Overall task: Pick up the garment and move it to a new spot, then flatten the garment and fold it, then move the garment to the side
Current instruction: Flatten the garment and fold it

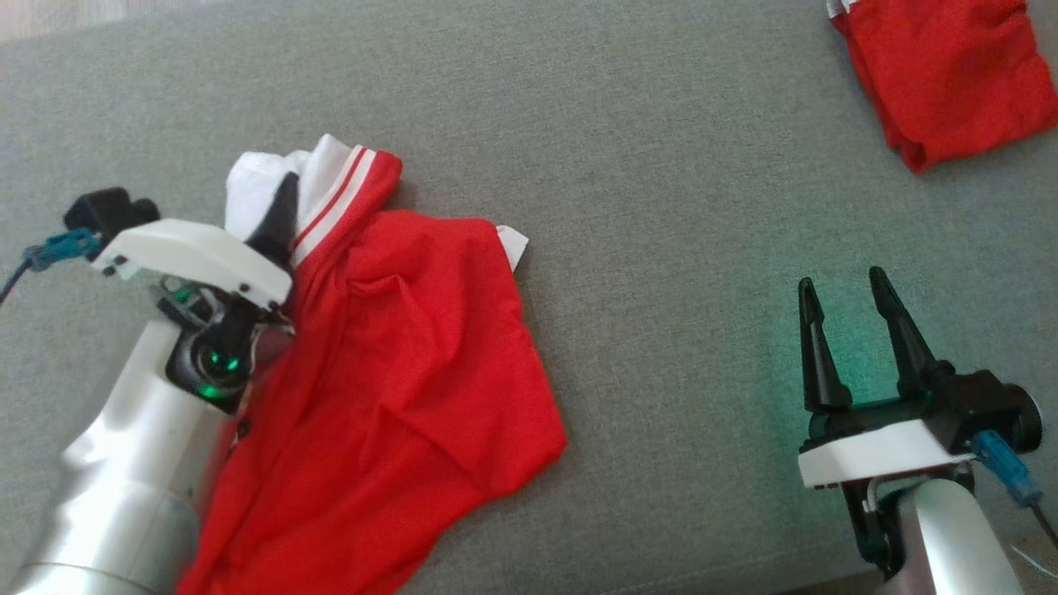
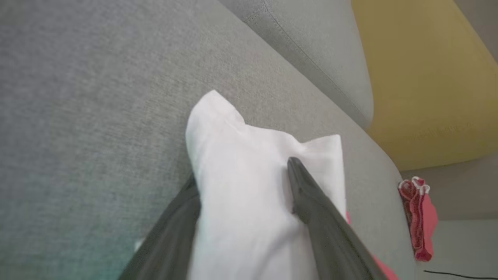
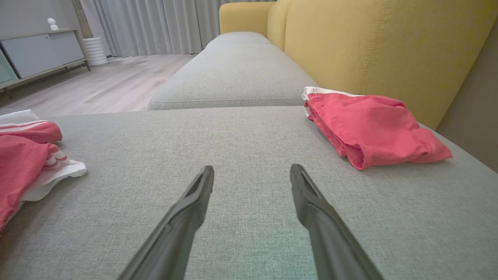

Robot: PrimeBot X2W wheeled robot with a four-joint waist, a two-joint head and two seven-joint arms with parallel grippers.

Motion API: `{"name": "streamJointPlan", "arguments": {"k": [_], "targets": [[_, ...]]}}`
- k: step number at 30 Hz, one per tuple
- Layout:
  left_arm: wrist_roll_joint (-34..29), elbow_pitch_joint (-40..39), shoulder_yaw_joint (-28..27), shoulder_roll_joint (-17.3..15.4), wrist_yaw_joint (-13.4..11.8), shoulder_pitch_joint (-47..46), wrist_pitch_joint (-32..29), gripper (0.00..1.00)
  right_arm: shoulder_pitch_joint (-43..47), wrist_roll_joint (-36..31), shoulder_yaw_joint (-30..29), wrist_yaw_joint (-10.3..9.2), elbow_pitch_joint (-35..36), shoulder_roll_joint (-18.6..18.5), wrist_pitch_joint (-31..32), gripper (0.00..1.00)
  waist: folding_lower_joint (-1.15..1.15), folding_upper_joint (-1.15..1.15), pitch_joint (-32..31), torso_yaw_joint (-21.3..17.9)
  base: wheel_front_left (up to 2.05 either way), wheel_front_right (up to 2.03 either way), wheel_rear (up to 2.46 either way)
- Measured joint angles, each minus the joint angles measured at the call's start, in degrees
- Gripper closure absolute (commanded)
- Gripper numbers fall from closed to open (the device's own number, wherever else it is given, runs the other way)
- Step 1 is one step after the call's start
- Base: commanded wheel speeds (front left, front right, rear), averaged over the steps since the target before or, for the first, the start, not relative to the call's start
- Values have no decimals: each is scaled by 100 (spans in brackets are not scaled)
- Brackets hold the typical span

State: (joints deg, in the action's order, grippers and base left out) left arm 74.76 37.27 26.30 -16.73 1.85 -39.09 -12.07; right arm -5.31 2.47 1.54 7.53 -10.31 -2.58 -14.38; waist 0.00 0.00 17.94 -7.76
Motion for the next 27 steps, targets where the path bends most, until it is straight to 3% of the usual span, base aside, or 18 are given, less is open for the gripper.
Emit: {"name": "streamJointPlan", "arguments": {"k": [5,6,7,8,11,16,19,27], "targets": [[-182,-22,231,-9,11,65,-82,0,-1,7,19,0,0,0,0,0,0,0,7,19,0,0,0],[-234,-19,264,-12,11,60,-77,35,-2,5,26,0,1,0,0,0,0,0,14,17,0,0,0],[-283,-16,297,-11,13,58,-42,75,-2,7,31,0,0,0,0,0,0,0,18,13,0,0,0],[-342,-14,331,-15,18,58,9,100,-2,7,34,0,0,0,0,0,0,0,19,7,0,0,0],[-700,8,431,-58,7,59,379,100,-4,7,44,0,-15,0,0,0,1,0,-12,-25,0,0,0],[-1599,-147,694,-289,-323,-148,1143,100,-2,65,49,0,-83,0,0,0,0,0,-148,-92,0,0,0],[-2084,-757,951,-238,-523,-478,1403,100,7,125,103,0,-116,0,0,0,0,0,-315,-166,0,0,0],[-2984,-2051,2121,187,-1005,-446,1146,100,51,234,134,0,-160,0,0,0,0,0,-618,-492,0,0,0]]}}
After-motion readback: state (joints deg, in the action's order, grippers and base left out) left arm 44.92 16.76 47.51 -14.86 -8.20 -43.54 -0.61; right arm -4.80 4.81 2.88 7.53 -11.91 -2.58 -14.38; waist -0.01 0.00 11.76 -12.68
